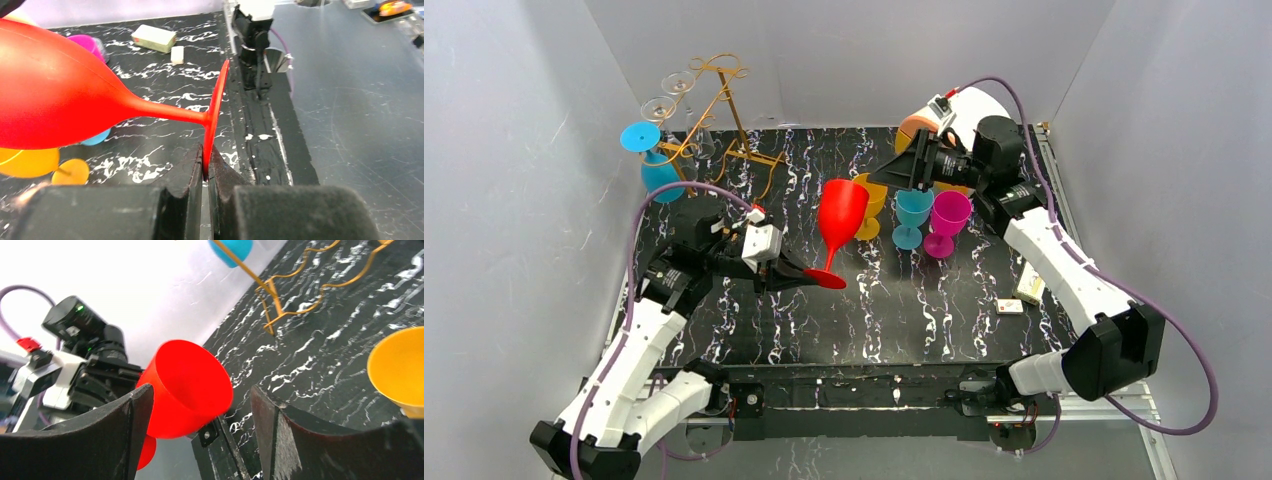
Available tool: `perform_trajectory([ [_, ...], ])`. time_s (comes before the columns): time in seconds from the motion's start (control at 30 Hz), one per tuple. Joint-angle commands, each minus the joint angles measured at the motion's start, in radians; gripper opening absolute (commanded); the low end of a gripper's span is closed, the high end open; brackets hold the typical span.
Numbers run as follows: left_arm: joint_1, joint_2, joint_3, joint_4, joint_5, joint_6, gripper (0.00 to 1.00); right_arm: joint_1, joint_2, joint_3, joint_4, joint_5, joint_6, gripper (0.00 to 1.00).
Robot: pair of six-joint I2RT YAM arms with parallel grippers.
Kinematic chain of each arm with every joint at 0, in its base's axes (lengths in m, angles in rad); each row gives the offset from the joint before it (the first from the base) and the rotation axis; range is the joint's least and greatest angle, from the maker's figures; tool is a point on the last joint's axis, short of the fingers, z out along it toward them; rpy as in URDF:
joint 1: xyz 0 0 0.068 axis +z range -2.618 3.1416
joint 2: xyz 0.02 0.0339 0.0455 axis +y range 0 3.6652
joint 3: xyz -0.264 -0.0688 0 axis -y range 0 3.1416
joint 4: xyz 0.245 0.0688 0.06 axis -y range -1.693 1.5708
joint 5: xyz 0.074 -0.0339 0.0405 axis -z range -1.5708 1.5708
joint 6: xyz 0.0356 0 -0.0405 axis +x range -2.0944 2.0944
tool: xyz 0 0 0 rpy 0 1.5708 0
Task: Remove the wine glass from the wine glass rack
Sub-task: Place the wine glass at the center of the board.
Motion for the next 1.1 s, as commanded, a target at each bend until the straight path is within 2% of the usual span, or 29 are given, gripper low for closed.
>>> perform_trajectory([
  [0.0, -0.002, 0.034, -0.008, -0.018, 0.151, 0.030, 0.00, 0.002, 0.018, 0.035, 0.153, -0.182, 0.037, 0.79],
  [0.17, -0.002, 0.051, -0.012, -0.020, 0.180, 0.045, 0.00, 0.004, 0.046, 0.054, 0.192, -0.275, 0.088, 0.78],
  [0.37, -0.003, 0.060, -0.012, -0.020, 0.172, 0.043, 0.00, 0.014, 0.079, 0.058, 0.201, -0.371, 0.145, 0.73],
  [0.53, -0.002, 0.078, -0.017, -0.019, 0.191, 0.043, 0.00, 0.021, 0.100, 0.047, 0.231, -0.407, 0.178, 0.64],
  [0.7, -0.002, 0.089, -0.024, -0.019, 0.197, 0.051, 0.00, 0.024, 0.146, 0.056, 0.350, -0.471, 0.317, 0.52],
  [0.83, -0.002, 0.083, -0.027, -0.019, 0.180, 0.046, 0.00, 0.029, 0.160, 0.068, 0.325, -0.492, 0.334, 0.42],
  [1.07, -0.002, 0.084, -0.038, -0.020, 0.154, 0.040, 0.00, 0.041, 0.171, 0.079, 0.271, -0.532, 0.325, 0.35],
])
